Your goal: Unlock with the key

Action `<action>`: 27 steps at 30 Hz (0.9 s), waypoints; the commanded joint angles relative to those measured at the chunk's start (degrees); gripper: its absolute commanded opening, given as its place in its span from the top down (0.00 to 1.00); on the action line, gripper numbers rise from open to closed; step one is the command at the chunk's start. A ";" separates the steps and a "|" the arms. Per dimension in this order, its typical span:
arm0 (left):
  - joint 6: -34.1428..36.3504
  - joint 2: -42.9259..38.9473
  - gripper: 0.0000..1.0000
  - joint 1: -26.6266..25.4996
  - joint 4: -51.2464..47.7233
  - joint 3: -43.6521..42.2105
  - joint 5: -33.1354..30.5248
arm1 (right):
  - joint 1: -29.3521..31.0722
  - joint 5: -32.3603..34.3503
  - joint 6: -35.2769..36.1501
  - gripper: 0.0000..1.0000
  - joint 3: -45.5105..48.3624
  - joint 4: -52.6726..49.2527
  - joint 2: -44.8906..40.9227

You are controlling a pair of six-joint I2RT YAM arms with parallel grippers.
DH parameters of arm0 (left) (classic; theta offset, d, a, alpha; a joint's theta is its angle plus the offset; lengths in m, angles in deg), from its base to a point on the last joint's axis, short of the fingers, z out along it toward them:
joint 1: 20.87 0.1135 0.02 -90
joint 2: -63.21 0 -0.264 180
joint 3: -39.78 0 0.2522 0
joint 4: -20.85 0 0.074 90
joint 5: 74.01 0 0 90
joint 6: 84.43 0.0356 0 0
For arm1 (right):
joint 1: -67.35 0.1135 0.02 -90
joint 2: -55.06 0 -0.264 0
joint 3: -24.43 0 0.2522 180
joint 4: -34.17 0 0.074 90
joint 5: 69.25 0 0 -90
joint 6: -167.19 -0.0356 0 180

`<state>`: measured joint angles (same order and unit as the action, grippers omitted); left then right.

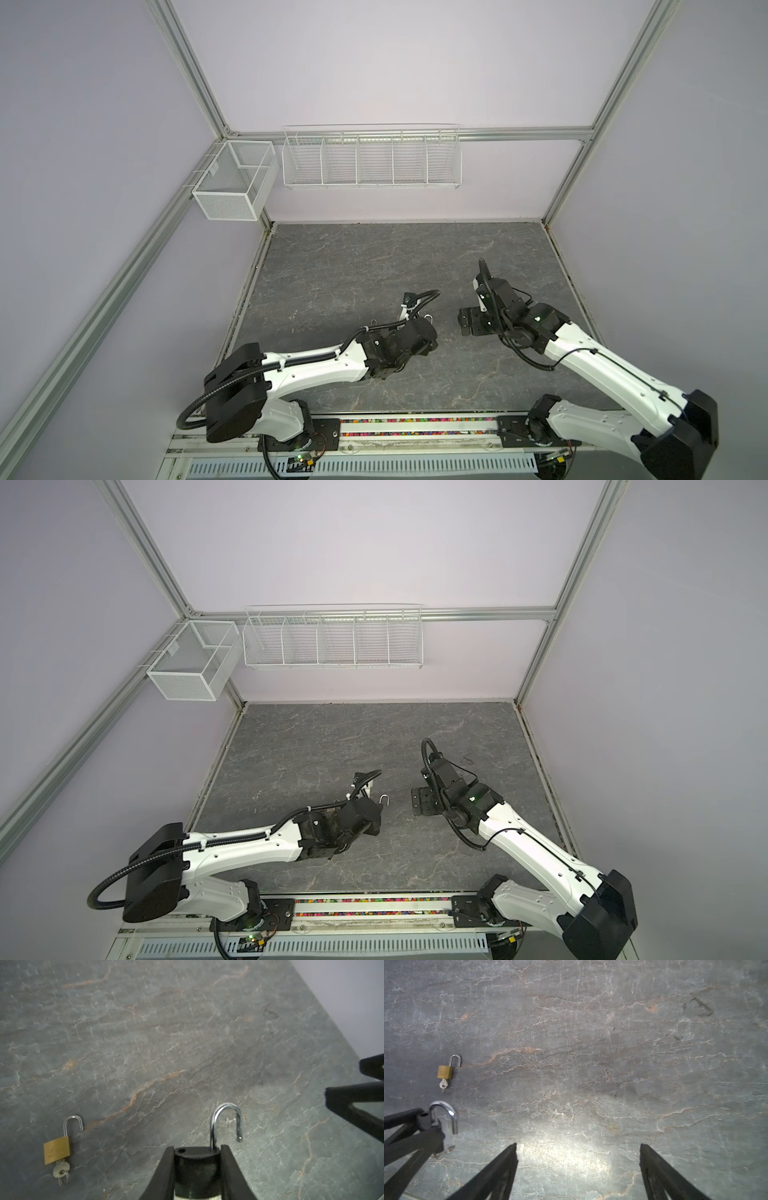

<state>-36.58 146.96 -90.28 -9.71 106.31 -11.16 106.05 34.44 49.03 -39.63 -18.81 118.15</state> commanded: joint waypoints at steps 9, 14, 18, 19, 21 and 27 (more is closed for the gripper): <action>-6.58 17.39 1.00 0.53 -18.95 16.84 4.08 | -6.57 -3.45 -6.25 0.10 5.42 3.32 0.96; -7.19 20.11 1.00 2.39 -16.94 16.04 8.12 | -10.81 -7.31 -5.70 0.10 7.39 5.31 0.48; -7.48 21.15 1.00 2.95 -17.48 15.87 7.46 | -12.58 -8.57 -5.13 0.10 8.11 5.82 0.70; -7.34 21.53 1.00 3.19 -17.47 15.95 7.88 | -12.98 -8.97 -5.05 0.10 8.12 5.77 0.85; -7.29 22.18 1.00 3.40 -17.70 16.09 7.89 | -13.50 -9.91 -4.97 0.10 8.29 6.22 0.98; -7.68 23.94 1.00 3.68 -17.94 16.48 8.51 | -14.10 -10.68 -4.97 0.10 8.50 6.44 0.98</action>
<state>-42.87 170.02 -86.94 -26.23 121.28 -3.01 92.34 25.07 44.18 -32.09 -13.09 118.76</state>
